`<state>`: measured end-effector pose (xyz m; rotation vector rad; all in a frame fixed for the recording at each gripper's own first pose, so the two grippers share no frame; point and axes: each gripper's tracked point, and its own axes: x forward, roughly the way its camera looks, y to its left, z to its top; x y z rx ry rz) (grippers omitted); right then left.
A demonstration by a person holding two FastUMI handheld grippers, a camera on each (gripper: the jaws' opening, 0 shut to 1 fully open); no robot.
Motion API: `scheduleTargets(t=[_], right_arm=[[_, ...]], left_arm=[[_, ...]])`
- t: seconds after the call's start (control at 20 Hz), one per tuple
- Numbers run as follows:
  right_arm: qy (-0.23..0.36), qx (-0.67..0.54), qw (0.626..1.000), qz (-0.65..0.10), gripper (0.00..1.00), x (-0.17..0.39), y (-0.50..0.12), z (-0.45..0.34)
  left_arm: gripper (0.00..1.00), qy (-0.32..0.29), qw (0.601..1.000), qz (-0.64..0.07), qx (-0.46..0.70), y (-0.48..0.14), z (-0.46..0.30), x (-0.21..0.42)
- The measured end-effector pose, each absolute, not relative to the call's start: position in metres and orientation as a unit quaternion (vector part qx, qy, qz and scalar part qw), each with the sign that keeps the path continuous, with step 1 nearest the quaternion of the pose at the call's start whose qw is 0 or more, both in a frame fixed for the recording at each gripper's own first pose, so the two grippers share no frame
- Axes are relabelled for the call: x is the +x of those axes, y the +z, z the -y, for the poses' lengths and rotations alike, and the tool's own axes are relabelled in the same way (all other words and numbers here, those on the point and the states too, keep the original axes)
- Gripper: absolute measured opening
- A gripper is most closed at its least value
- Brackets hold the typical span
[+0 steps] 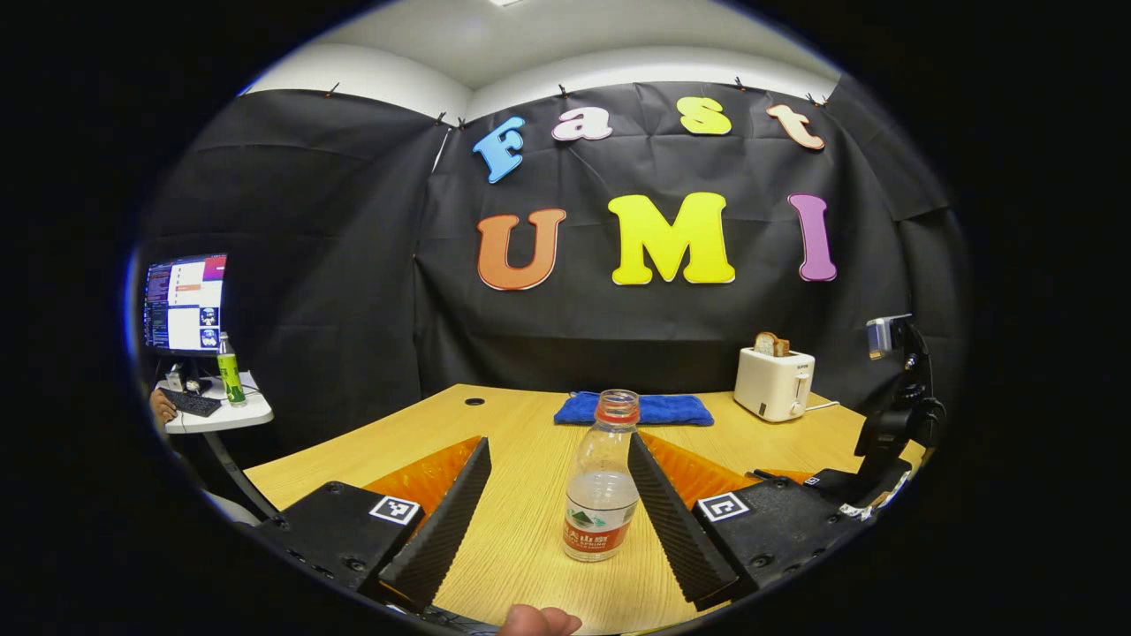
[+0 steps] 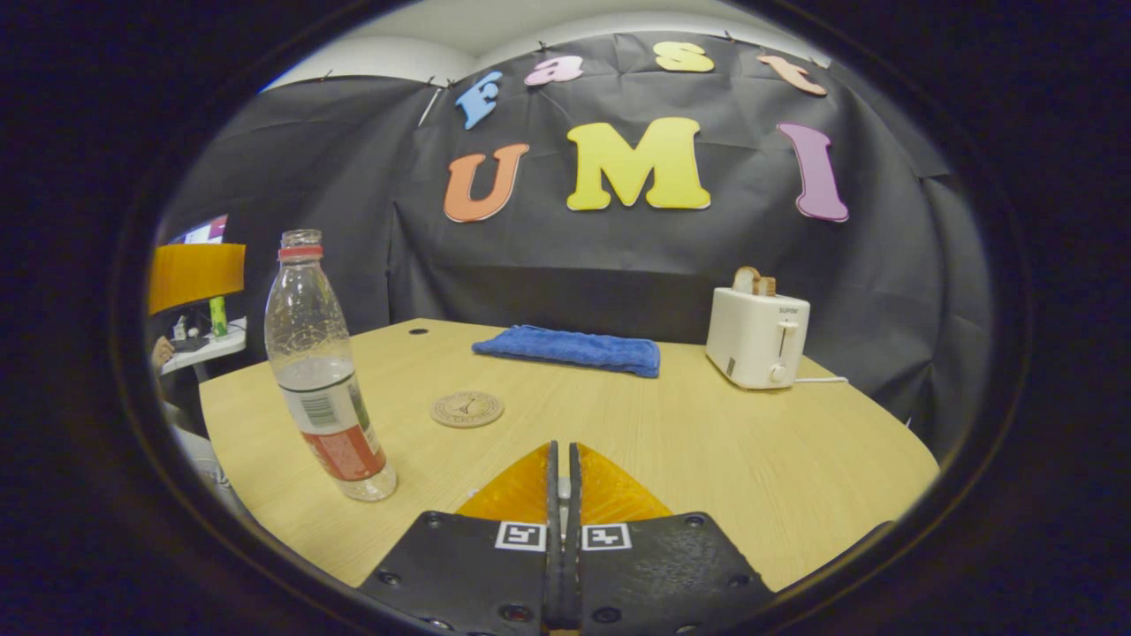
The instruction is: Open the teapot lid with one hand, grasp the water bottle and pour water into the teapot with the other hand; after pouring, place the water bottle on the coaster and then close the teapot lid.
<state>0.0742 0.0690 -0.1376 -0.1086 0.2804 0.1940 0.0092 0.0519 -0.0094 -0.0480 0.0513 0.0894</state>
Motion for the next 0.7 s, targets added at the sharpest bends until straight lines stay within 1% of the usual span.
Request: scheduleTargets(t=[0.2, 0.35, 0.55, 0.7], right_arm=[[0.115, -0.044, 0.983, -0.136, 0.0, 0.075, -0.129, -0.069], [0.121, -0.036, 0.984, -0.125, 0.0, 0.075, -0.119, -0.064], [0.117, -0.038, 0.988, -0.097, 0.0, 0.069, -0.094, -0.052], [0.112, -0.039, 0.989, -0.088, 0.0, 0.062, -0.082, -0.039]], left_arm=[[0.98, 0.044, 0.998, -0.038, -0.026, -0.022, -0.053, 0.007], [0.98, 0.037, 0.997, -0.064, -0.039, -0.044, -0.047, -0.001], [0.98, 0.001, 0.994, -0.095, -0.059, -0.071, -0.028, -0.004], [0.98, -0.013, 0.992, -0.107, -0.064, -0.084, -0.017, 0.001]])
